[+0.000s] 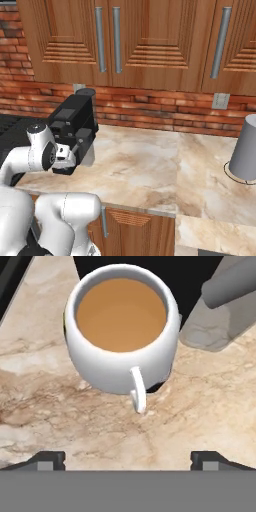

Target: Pick up the brewed coffee from the coffee machine and place it next to the breakfast plate on the dining counter.

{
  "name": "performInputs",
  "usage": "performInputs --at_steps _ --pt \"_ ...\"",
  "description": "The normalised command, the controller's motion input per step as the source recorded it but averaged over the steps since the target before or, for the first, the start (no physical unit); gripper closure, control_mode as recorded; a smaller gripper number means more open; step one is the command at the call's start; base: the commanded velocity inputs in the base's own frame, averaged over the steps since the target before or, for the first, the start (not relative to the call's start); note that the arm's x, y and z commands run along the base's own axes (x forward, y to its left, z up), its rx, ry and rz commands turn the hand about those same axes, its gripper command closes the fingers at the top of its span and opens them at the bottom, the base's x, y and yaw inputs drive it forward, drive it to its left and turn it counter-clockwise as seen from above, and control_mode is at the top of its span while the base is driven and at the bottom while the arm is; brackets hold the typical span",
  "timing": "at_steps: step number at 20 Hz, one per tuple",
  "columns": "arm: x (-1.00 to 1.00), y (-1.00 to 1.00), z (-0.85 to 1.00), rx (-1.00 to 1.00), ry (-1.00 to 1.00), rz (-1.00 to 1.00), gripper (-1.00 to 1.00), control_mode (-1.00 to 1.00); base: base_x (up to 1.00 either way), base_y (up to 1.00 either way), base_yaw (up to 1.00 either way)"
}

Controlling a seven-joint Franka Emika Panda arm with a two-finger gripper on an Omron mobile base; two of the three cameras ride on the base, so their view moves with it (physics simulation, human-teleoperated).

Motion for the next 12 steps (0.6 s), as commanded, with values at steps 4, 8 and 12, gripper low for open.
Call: performInputs --at_steps 4,8,12 --pt "0.39 0.0 -0.13 0.04 0.01 0.0 -1.0 -1.0 0.0 0.0 0.0" --pt "0.29 0.0 -0.16 0.06 0.0 0.0 -1.0 -1.0 0.0 0.0 0.0" --pt "0.26 0.0 -0.16 0.04 0.0 0.0 -1.0 -1.0 0.0 0.0 0.0"
